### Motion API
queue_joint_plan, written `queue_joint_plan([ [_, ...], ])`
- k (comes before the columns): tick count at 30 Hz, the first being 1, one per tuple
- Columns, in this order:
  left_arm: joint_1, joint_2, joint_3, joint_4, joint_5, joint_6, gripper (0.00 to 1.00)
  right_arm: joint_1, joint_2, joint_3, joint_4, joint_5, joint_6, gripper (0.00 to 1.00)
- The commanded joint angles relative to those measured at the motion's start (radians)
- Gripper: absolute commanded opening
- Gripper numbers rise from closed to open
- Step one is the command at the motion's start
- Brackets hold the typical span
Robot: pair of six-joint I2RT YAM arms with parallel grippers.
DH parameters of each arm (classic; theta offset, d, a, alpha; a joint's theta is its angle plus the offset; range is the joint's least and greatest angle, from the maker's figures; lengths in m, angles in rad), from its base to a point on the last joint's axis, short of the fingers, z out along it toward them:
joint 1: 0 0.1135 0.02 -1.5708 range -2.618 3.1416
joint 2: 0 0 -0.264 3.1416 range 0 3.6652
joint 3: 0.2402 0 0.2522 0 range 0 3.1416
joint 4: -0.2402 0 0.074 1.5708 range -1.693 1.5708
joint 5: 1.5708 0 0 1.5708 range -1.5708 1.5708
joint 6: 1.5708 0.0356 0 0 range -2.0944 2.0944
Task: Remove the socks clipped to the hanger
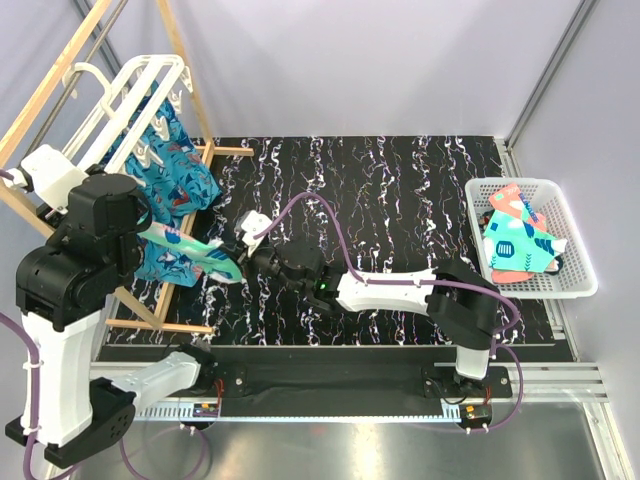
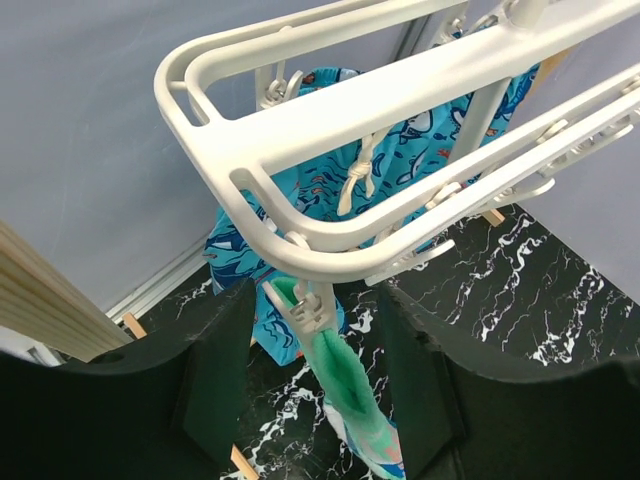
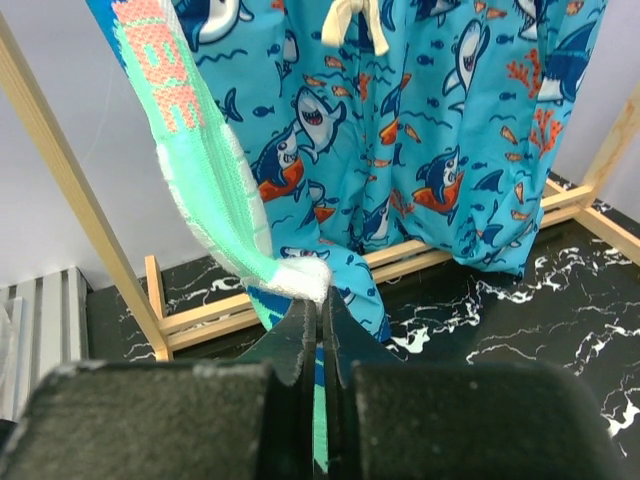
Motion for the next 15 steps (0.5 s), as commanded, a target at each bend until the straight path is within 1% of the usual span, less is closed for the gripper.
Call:
queue_joint_plan([
  [1, 0.003, -0.003, -0.011, 0.035, -0.057, -0.018, 0.58, 0.0, -0.055, -0.005, 0.092, -0.026, 0.014, 0.0],
  [3, 0.003, -0.005, -0.016, 0.039, -0.057, -0.02, 0.59, 0.0, -0.053, -0.008, 0.1, -0.036, 0.018, 0.0],
  [7, 0.006, -0.002, -0.032, 0.049, -0.057, -0.021, 0.59, 0.0, -0.05, -0.009, 0.106, -0.048, 0.023, 0.0],
  [12, 0.008, -0.008, -0.048, 0.055, -0.067, -0.017, 0.53, 0.0, -0.059, -0.018, 0.113, -0.048, 0.021, 0.0],
  [15, 0.011, -0.015, -0.055, 0.069, -0.067, -0.01, 0.53, 0.0, -0.053, -0.026, 0.127, -0.048, 0.018, 0.0],
])
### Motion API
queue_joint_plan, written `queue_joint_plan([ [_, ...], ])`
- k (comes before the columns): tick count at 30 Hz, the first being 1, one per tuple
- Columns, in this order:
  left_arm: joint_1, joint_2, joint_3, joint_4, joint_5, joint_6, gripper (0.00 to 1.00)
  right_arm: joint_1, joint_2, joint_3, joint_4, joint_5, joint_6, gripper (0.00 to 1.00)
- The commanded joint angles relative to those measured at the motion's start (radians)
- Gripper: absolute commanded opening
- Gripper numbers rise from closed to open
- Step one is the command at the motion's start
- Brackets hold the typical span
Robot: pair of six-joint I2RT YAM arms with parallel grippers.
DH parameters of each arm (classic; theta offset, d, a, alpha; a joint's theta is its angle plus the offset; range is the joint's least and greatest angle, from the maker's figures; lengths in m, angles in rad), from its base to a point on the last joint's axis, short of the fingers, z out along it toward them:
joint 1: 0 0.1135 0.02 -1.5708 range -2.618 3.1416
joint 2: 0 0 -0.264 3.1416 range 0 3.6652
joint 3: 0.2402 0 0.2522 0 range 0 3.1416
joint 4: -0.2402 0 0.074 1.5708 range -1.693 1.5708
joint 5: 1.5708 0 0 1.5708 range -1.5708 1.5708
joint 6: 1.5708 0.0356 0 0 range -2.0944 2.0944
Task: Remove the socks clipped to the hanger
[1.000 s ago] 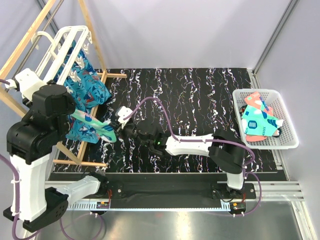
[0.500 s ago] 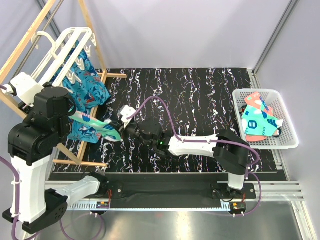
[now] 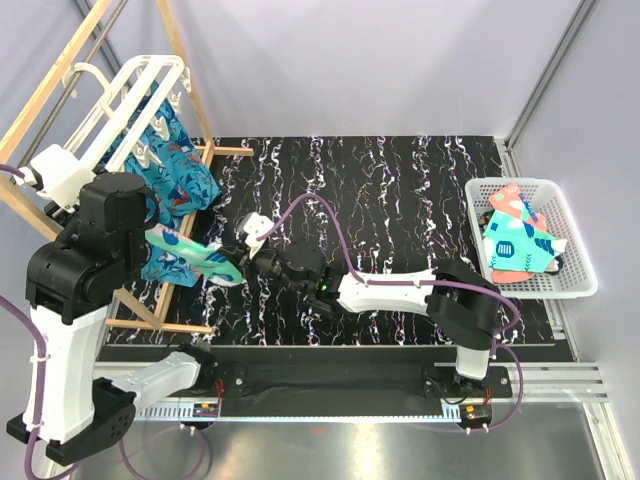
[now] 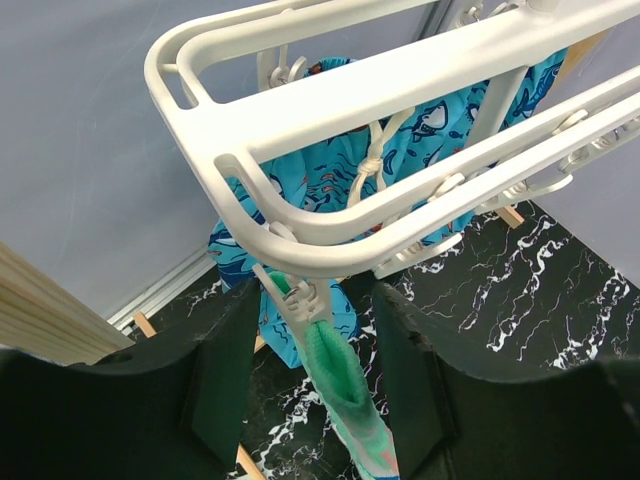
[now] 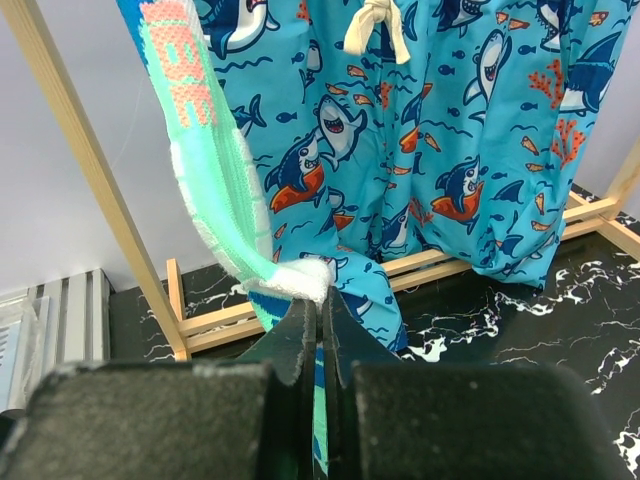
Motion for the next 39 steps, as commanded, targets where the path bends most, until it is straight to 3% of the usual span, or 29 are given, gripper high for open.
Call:
queue_joint_plan([
  [1, 0.011, -0.014, -0.005, 0.053, -0.044, -0.008, 0.54, 0.0, -0.046, -0.012, 0.102, -0.002, -0.002, 0.0],
  [12, 0.03, 0.006, 0.015, 0.048, -0.04, 0.009, 0.59, -0.001, -0.059, -0.043, 0.148, -0.005, -0.004, 0.0],
  [20, 0.034, -0.004, 0.006, 0.077, -0.036, 0.031, 0.5, 0.0, -0.062, -0.046, 0.15, -0.008, -0.005, 0.0],
  [23, 0.036, -0.002, 0.003, 0.08, -0.03, 0.034, 0.42, 0.0, -0.062, -0.046, 0.151, -0.008, -0.005, 0.0],
  [27, 0.037, -0.005, -0.006, 0.102, -0.013, 0.046, 0.15, 0.0, -0.062, -0.046, 0.151, -0.011, -0.005, 0.0],
  [30, 0.037, -0.005, -0.006, 0.113, -0.004, 0.051, 0.02, 0.0, -0.063, -0.046, 0.15, -0.011, -0.005, 0.0],
  [39, 0.037, 0.001, -0.009, 0.12, 0.007, 0.051, 0.0, -0.001, -0.066, -0.057, 0.157, 0.03, -0.023, 0.0],
])
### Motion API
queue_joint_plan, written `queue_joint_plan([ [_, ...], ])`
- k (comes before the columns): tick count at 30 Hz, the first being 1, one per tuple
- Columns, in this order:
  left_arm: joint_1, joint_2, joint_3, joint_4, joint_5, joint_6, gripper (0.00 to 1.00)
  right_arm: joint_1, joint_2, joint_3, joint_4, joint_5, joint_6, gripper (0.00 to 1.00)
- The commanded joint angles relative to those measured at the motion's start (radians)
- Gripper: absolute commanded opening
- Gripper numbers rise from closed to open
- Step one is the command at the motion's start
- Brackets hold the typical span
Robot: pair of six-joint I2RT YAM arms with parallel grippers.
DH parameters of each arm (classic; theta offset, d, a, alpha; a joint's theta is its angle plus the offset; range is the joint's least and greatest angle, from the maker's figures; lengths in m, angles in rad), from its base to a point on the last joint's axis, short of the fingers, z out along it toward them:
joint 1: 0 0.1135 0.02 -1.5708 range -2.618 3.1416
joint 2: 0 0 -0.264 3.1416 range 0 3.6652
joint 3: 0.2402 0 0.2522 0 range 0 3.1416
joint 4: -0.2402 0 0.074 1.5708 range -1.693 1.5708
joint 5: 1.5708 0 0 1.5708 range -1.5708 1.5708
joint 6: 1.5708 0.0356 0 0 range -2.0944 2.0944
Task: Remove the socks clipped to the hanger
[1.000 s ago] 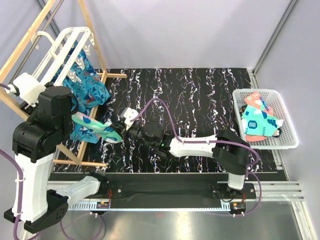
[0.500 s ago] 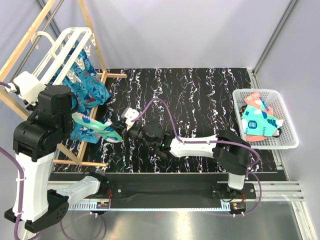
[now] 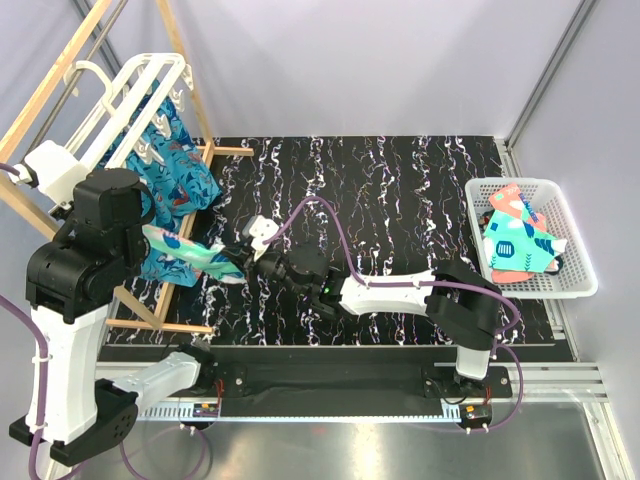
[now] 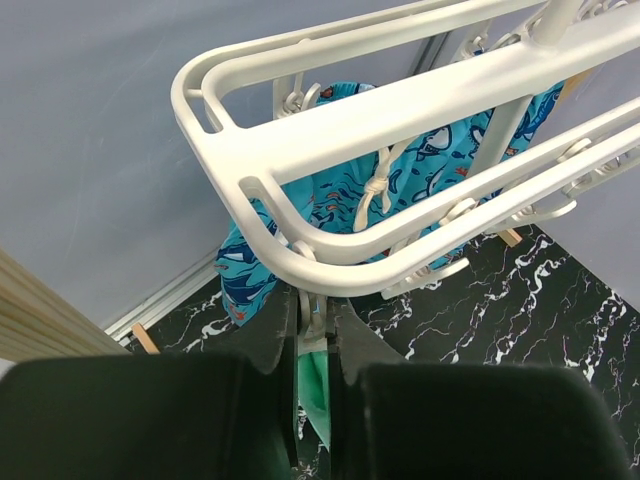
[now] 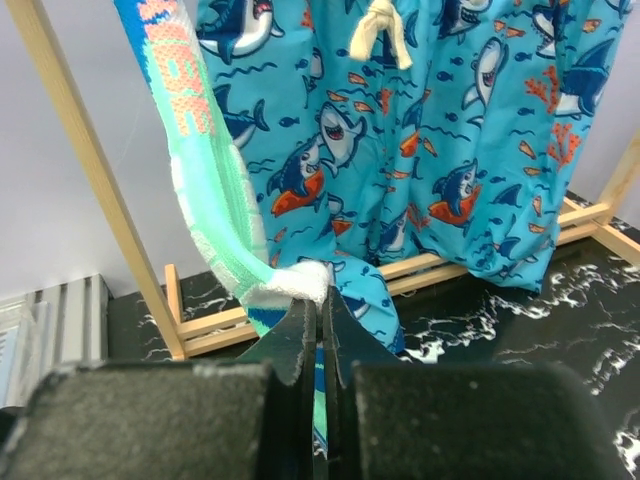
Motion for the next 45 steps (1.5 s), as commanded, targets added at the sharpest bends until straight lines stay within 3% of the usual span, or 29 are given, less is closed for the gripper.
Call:
queue_joint_plan([
  [1, 0.003, 0.0, -0.005, 0.054, 0.004, 0.004, 0.0, 0.0, -0.06, -0.015, 0.083, 0.077, -0.022, 0.0],
  [2, 0.003, 0.0, -0.005, 0.057, 0.006, 0.006, 0.0, 0.0, -0.057, -0.013, 0.086, 0.239, -0.013, 0.0],
  [5, 0.001, 0.0, -0.004, 0.058, 0.01, 0.006, 0.0, -0.003, -0.028, -0.015, 0.118, 0.483, 0.003, 0.0],
  [12, 0.003, 0.001, -0.007, 0.074, 0.039, 0.01, 0.0, -0.012, -0.048, -0.018, 0.114, 0.578, -0.007, 0.0],
  [13, 0.001, 0.001, -0.001, 0.077, 0.056, 0.013, 0.04, -0.015, -0.054, -0.016, 0.1, 0.579, -0.001, 0.0],
  [18, 0.003, 0.006, 0.022, 0.09, 0.173, 0.045, 0.56, -0.078, -0.102, -0.022, 0.013, 0.596, 0.05, 0.0],
  [23, 0.003, -0.023, 0.0, 0.153, 0.289, 0.107, 0.75, -0.191, -0.181, -0.03, -0.156, 0.497, 0.206, 0.0],
  [28, 0.001, -0.09, -0.076, 0.311, 0.558, 0.165, 0.99, -0.32, -0.279, 0.005, -0.371, 0.408, 0.259, 0.0],
  [37, 0.0, -0.098, -0.193, 0.467, 0.992, 0.28, 0.99, -0.678, -0.402, 0.209, -0.966, 0.274, 0.251, 0.0],
  [42, -0.003, -0.106, -0.306, 0.592, 1.242, 0.271, 0.99, -0.862, -0.439, 0.31, -1.239, 0.361, 0.231, 0.0],
  [45, -0.017, -0.098, -0.342, 0.603, 1.283, 0.291, 0.99, -0.934, -0.453, 0.373, -1.389, 0.45, 0.225, 0.0],
])
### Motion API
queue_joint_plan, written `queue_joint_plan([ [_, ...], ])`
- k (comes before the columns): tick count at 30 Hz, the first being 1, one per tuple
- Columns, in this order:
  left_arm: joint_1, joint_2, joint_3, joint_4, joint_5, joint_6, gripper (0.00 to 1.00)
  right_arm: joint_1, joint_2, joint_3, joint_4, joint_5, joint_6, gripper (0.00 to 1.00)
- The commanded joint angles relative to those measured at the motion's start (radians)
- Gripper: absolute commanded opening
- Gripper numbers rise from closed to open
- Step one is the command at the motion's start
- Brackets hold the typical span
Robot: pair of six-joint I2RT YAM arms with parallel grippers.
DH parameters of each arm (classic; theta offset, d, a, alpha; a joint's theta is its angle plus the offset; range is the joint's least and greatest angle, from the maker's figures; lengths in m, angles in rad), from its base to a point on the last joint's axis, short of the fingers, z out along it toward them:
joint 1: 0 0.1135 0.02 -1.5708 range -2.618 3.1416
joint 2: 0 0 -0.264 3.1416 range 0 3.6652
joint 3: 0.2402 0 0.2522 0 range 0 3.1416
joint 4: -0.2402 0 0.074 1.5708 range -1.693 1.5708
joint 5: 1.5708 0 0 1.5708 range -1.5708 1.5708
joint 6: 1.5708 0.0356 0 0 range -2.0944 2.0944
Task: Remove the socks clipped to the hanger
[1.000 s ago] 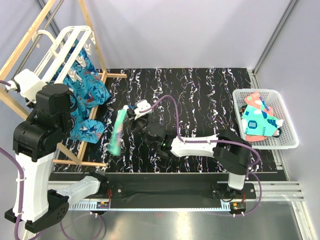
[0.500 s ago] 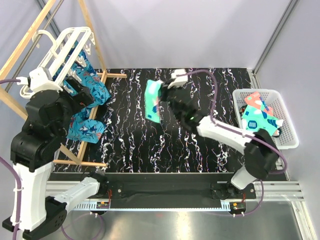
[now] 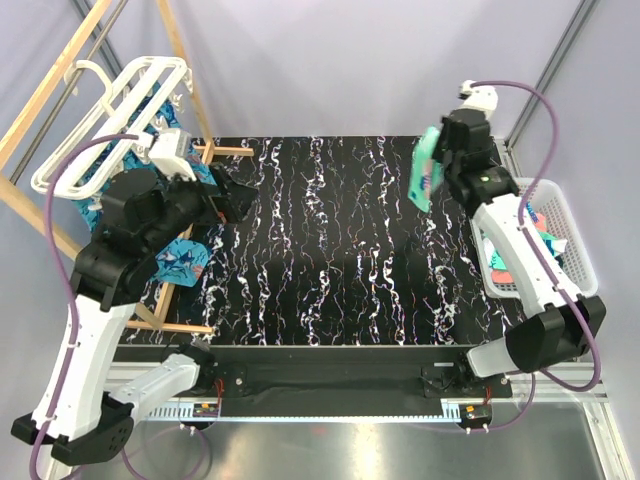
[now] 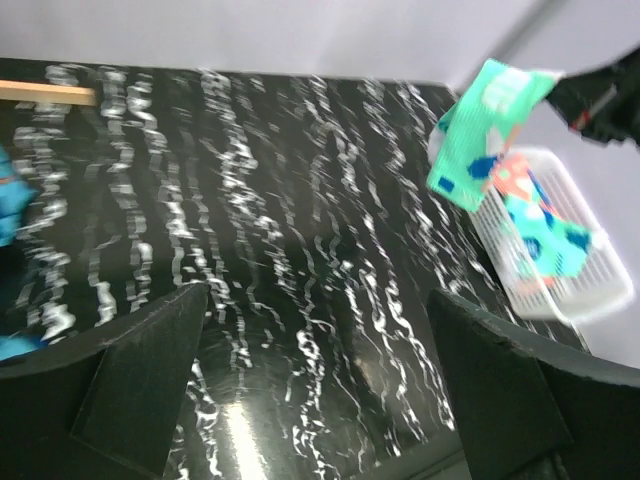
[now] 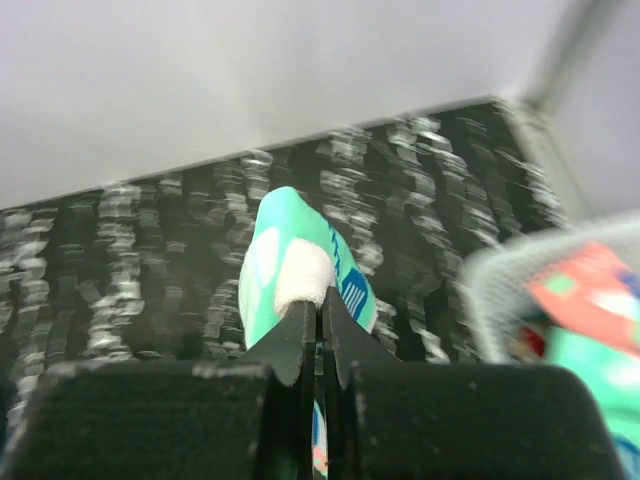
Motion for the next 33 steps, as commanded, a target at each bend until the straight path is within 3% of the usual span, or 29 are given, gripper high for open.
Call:
queue_joint_plan([
  [1, -0.015, -0.007, -0.038, 0.137, 0.182, 0.038, 0.99, -0.093, -0.063, 0.092, -0.289, 0.151, -0.013, 0.0],
  [9, -0.068, 0.03, -0.159, 0.297, 0.314, 0.026, 0.99, -0.265, -0.148, 0.064, -0.528, 0.357, 0.016, 0.0],
  [13, -0.087, 0.061, -0.204, 0.32, 0.328, 0.046, 0.99, -0.409, -0.061, 0.126, -0.705, 0.299, 0.029, 0.0],
  [16, -0.087, 0.052, -0.222, 0.31, 0.31, 0.069, 0.99, -0.449, 0.0, 0.158, -0.764, 0.379, 0.018, 0.0],
  [22, -0.085, 0.007, -0.279, 0.343, 0.244, 0.084, 0.99, -0.526, 0.097, 0.035, -0.581, 0.299, -0.003, 0.0],
  [28, -0.087, 0.007, -0.294, 0.344, 0.231, 0.095, 0.99, -0.542, 0.338, 0.075, -0.355, 0.312, -0.003, 0.0],
  [33, -0.087, 0.018, -0.308, 0.331, 0.219, 0.112, 0.99, -0.546, 0.455, 0.098, -0.253, 0.161, 0.018, 0.0],
])
